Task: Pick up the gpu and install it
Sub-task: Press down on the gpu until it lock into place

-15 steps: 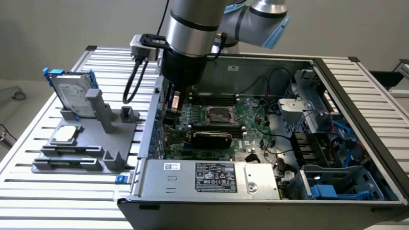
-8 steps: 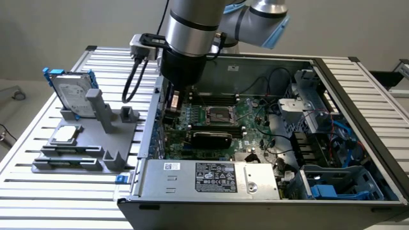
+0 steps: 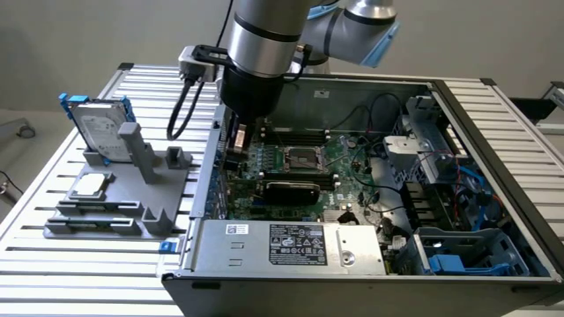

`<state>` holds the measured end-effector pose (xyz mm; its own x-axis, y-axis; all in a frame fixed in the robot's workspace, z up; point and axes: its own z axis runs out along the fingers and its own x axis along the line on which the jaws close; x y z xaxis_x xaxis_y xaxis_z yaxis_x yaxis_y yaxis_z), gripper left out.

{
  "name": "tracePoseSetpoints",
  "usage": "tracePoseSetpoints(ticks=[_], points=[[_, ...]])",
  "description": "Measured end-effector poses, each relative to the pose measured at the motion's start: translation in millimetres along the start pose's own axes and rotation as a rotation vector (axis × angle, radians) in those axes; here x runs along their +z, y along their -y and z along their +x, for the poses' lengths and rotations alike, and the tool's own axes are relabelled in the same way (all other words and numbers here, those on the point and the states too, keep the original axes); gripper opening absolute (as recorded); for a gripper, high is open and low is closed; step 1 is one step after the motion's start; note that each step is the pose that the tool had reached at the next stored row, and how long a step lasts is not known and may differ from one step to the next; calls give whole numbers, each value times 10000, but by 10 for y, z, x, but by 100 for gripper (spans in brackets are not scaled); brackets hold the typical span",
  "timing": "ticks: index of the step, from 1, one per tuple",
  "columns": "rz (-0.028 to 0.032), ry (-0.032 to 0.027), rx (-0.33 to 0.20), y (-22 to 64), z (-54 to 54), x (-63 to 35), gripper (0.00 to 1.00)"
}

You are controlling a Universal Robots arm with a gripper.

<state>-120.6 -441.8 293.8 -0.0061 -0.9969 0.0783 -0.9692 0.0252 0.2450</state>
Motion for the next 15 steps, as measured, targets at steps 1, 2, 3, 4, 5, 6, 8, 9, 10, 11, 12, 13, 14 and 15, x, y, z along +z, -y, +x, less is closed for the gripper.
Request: tracePoseSetpoints(ticks=[1, 2, 3, 4, 5, 6, 8, 9, 10, 11, 12, 13, 14, 15], points=[[-3, -2, 13, 0, 0, 0, 11], [-5, -5, 28, -1, -1, 0, 11], [-8, -8, 42, -2, -1, 0, 11], [-11, -11, 55, -2, -1, 0, 11], [-13, -13, 69, -3, -1, 0, 11], [-15, -16, 85, -3, -1, 0, 11], [-17, -26, 119, -5, -2, 1, 11], [-18, -33, 137, -5, -2, 2, 11], [-18, -43, 157, -5, -2, 2, 11], [-19, -54, 176, -6, -3, 3, 11], [-21, -65, 197, -6, -4, 4, 11], [-22, -77, 218, -7, -4, 5, 11], [-23, -89, 240, -7, -5, 6, 11], [-25, -102, 261, -7, -5, 6, 11]])
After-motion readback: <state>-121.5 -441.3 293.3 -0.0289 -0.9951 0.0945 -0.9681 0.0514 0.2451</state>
